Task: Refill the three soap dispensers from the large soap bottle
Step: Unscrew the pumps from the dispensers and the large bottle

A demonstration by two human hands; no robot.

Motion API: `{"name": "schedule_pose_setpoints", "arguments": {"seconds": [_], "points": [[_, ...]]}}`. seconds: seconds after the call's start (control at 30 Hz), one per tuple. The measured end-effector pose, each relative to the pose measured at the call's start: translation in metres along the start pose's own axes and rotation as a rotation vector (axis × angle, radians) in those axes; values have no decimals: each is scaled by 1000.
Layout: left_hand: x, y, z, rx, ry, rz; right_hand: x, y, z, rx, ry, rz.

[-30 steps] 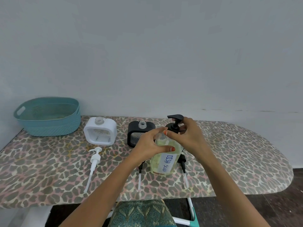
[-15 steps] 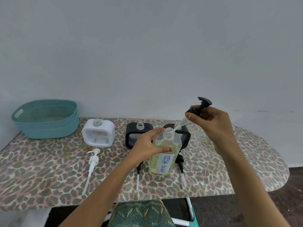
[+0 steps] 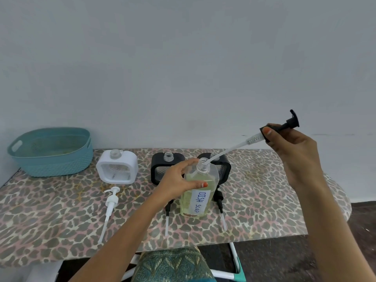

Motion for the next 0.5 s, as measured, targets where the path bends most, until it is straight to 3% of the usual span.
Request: {"name": "schedule_pose_setpoints", "arguments": {"seconds": [0.5], "points": [[1,0,0,9,-28,6,30,3,-33,-33,77,-133]]}}
Point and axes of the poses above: each hand's wrist, its own y-axis towards the middle knuckle, its own z-axis out of the palm, x = y × z, the point moved 8 cm from there along y, towards the middle knuckle, and after that the axes turned 3 degrees about -y, right-handed, at the moved point
